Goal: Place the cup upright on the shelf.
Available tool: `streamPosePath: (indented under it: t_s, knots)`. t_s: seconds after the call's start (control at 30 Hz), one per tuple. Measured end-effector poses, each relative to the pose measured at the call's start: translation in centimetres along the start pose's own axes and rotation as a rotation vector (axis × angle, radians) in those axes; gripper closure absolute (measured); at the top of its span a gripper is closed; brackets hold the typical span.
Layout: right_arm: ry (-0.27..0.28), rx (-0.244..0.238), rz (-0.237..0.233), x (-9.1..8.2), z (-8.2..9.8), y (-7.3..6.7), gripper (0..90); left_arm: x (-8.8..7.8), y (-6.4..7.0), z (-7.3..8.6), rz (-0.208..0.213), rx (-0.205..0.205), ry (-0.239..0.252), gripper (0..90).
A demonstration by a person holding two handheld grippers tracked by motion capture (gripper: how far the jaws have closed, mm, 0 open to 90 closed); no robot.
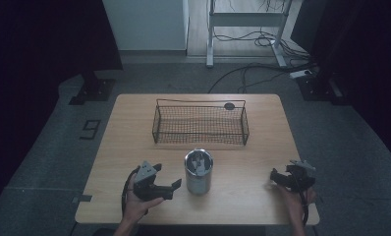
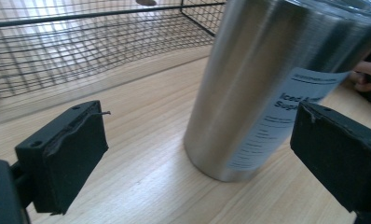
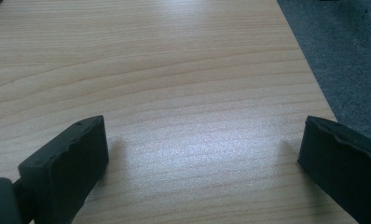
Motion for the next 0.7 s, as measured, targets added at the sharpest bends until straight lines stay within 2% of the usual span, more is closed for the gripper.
streamPosePath:
  t_s: [0.17,0.33,0.7]
  knots:
    - [0.000,0.000,0.000,0.0,0.0,0.0,1.2,0.3,0.6,0.1,0.026,0.009,-0.014,1.2]
    - [0.000,0.000,0.000,0.0,0.0,0.0,1.3,1.1,2.1,0.3,0.062,0.049,-0.034,0.0]
    - [0.000,0.000,0.000,0.0,0.0,0.0,1.2,2.1,2.8,-0.4,0.058,0.063,-0.044,0.0]
Point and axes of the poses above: each handheld gripper's, and its own axes: x roughly forward along the jaws, z roughly out of its underside, y roughly to its right, the point moved 3 cm from there along x, roughly forward along the jaws, and after that the axes turned 2 degrees about -x, right-handed, at the moved point
